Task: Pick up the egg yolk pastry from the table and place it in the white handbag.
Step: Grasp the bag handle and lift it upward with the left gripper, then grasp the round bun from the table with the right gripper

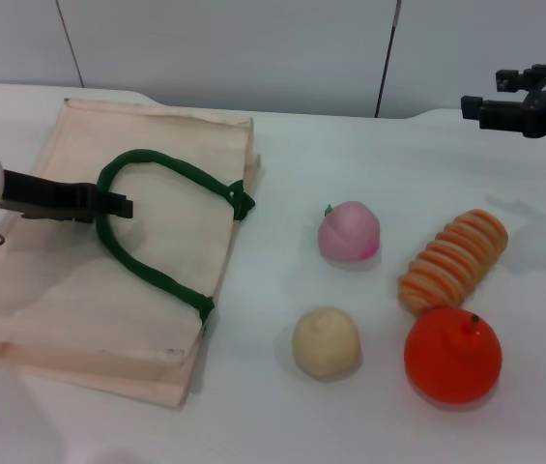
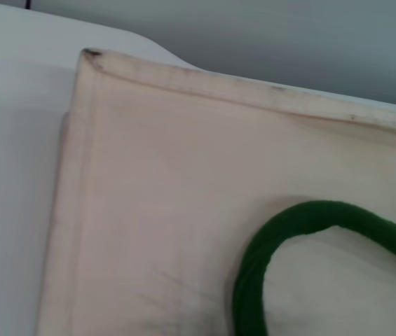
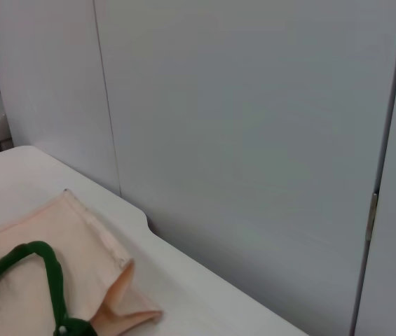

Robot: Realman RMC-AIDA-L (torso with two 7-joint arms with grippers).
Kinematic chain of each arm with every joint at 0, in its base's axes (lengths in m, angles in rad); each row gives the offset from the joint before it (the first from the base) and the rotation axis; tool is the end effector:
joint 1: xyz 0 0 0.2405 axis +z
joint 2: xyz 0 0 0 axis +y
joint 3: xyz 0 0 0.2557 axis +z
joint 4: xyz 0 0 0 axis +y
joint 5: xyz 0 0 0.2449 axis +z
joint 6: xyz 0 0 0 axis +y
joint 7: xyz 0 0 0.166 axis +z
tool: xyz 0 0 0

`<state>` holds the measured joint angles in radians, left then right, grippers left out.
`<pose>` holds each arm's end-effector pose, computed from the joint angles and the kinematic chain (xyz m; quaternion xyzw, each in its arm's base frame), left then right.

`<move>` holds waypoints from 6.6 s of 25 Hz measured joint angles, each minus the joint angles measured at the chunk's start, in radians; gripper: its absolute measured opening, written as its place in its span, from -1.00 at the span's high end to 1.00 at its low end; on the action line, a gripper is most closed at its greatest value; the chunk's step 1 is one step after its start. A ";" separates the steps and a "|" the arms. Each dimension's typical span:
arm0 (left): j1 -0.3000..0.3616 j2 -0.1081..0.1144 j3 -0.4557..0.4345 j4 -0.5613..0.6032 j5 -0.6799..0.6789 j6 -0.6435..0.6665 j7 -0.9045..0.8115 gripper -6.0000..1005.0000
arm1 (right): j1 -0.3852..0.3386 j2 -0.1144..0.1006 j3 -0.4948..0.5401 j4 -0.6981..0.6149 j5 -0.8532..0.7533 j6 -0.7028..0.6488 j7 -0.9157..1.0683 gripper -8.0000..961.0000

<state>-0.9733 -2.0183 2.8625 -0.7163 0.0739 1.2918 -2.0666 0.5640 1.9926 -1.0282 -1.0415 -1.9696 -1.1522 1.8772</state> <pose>-0.3351 0.4377 0.0482 -0.7702 -0.5759 -0.0542 0.2686 0.2110 0.4620 0.0542 -0.9172 0.2278 0.1464 0.2922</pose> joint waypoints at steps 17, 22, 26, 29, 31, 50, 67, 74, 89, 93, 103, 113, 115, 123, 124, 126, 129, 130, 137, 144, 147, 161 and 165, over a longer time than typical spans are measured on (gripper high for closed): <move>-0.042 0.073 0.001 0.261 0.145 -0.192 -0.080 -0.42 | 0.008 0.002 0.008 0.002 0.009 0.000 0.000 -0.45; -0.058 0.074 0.001 0.266 0.184 -0.201 -0.099 -0.42 | 0.013 0.004 0.009 0.002 0.010 0.000 0.000 -0.45; -0.078 0.078 0.001 0.297 0.256 -0.243 -0.151 -0.42 | 0.015 0.005 0.010 0.002 0.012 0.000 0.000 -0.45; -0.087 0.080 0.001 0.310 0.275 -0.257 -0.158 -0.42 | 0.016 0.005 0.010 0.002 0.013 0.000 0.000 -0.45; -0.090 0.080 0.002 0.314 0.278 -0.261 -0.159 -0.42 | 0.016 0.006 0.010 0.002 0.013 0.000 0.000 -0.46; -0.093 0.073 0.000 0.317 0.263 -0.277 -0.140 0.60 | 0.018 0.010 0.025 0.013 0.013 0.000 0.000 -0.47; 0.034 0.069 0.000 0.054 -0.271 0.216 0.153 0.73 | 0.020 -0.004 0.020 -0.007 -0.007 -0.251 -0.111 -0.48; 0.063 0.092 0.000 0.044 -0.415 0.395 0.205 0.73 | 0.007 0.028 -0.138 -0.139 -0.179 -0.349 -0.100 -0.48; 0.072 0.104 0.000 0.041 -0.521 0.511 0.220 0.73 | 0.048 0.030 -0.584 -0.136 -0.219 -0.189 0.038 -0.49; 0.068 0.104 0.000 0.041 -0.521 0.512 0.220 0.73 | 0.058 0.033 -0.669 -0.134 -0.214 -0.126 0.086 -0.49; 0.057 0.104 0.000 0.047 -0.522 0.513 0.221 0.73 | 0.161 0.037 -0.815 -0.009 -0.176 -0.018 0.146 -0.79; 0.049 0.104 0.000 0.050 -0.522 0.514 0.220 0.73 | 0.235 0.038 -0.866 0.114 -0.152 0.088 0.182 -0.79; 0.049 0.104 0.000 0.051 -0.522 0.514 0.219 0.73 | 0.240 0.039 -0.867 0.125 -0.152 0.093 0.184 -0.71; 0.048 0.104 0.000 0.051 -0.522 0.514 0.219 0.73 | 0.240 0.035 -0.858 0.120 -0.151 0.088 0.197 -0.57; 0.048 0.104 0.000 0.051 -0.522 0.514 0.219 0.73 | 0.240 0.034 -0.857 0.120 -0.149 0.087 0.198 -0.56; 0.048 0.104 0.000 0.051 -0.522 0.514 0.219 0.73 | 0.240 0.033 -0.856 0.121 -0.148 0.086 0.199 -0.54; 0.047 0.104 0.000 0.051 -0.522 0.514 0.218 0.73 | 0.240 0.032 -0.856 0.125 -0.149 0.085 0.200 -0.50; 0.046 0.104 0.000 0.051 -0.522 0.514 0.218 0.73 | 0.240 0.032 -0.855 0.126 -0.150 0.084 0.200 -0.49; 0.042 0.104 0.000 0.049 -0.537 0.538 0.215 0.73 | 0.240 0.032 -0.853 0.128 -0.148 0.080 0.201 -0.42; 0.043 0.104 0.000 0.044 -0.543 0.557 0.213 0.73 | 0.240 0.032 -0.854 0.121 -0.148 0.070 0.201 -0.41; 0.043 0.104 0.000 0.043 -0.544 0.562 0.213 0.73 | 0.240 0.032 -0.847 0.118 -0.148 0.065 0.203 -0.38; 0.046 0.111 0.000 0.043 -0.560 0.573 0.212 0.73 | 0.215 0.029 -0.759 0.048 -0.154 -0.006 0.206 -0.36; 0.046 0.113 0.000 0.043 -0.568 0.585 0.211 0.73 | 0.198 0.028 -0.719 0.018 -0.155 -0.022 0.203 -0.34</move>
<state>-0.9271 -1.9054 2.8624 -0.6735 -0.4941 1.8764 -1.8553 0.7618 2.0205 -1.7472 -1.0237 -2.1249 -1.1743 2.0804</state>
